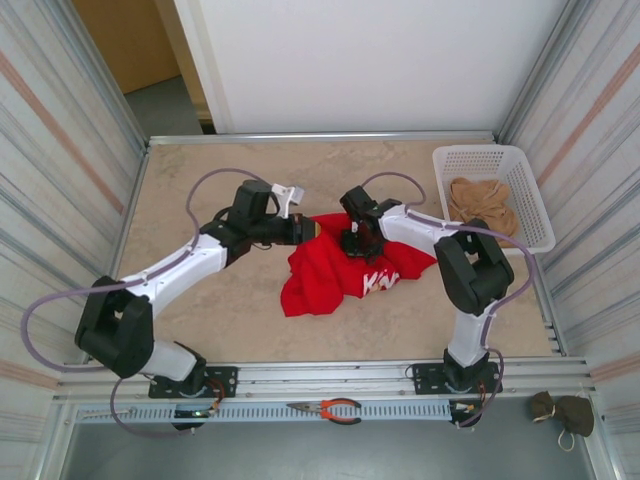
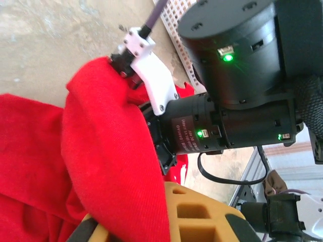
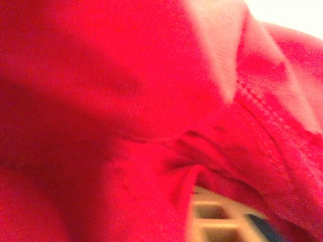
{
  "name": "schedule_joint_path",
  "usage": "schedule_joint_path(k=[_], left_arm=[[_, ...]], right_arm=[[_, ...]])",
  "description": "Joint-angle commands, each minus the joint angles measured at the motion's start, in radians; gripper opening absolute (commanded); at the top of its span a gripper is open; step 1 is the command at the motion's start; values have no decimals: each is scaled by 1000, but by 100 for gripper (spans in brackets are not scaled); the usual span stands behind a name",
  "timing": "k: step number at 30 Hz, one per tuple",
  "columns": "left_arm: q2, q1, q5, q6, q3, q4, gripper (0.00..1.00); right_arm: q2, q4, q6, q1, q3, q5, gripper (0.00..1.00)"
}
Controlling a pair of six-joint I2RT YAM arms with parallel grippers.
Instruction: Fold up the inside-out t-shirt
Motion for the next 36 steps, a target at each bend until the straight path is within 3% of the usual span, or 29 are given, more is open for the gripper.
schedule_joint_path(k=[1, 3, 8, 16, 17, 19, 22, 28, 36], left_arm=[[-45, 76, -39, 10, -5, -31, 0], [-24, 127, -50, 13, -33, -40, 0], [115, 225, -47, 58, -49, -54, 0], [351, 219, -29, 103, 74, -96, 0], [350, 206, -17, 107, 83, -100, 5], [317, 179, -18, 116, 85, -111, 37], [199, 152, -49, 92, 39, -84, 57], [-60, 120, -109, -25, -50, 1, 66], [-47, -29, -184, 61, 60, -35, 68]], right_arm=[[-157, 47, -19, -43, -25, -123, 5], [-250, 86, -17, -74, -58, -233, 0], [-435, 195, 18, -132, -132, -478, 0], [-562, 501, 134, -204, -277, -671, 0], [-563, 535, 146, -212, -291, -686, 0], [-560, 596, 173, -227, -320, -720, 0], [-556, 592, 164, -238, -326, -733, 6], [-558, 551, 116, -245, -326, -729, 12], [-559, 535, 97, -245, -317, -733, 6]])
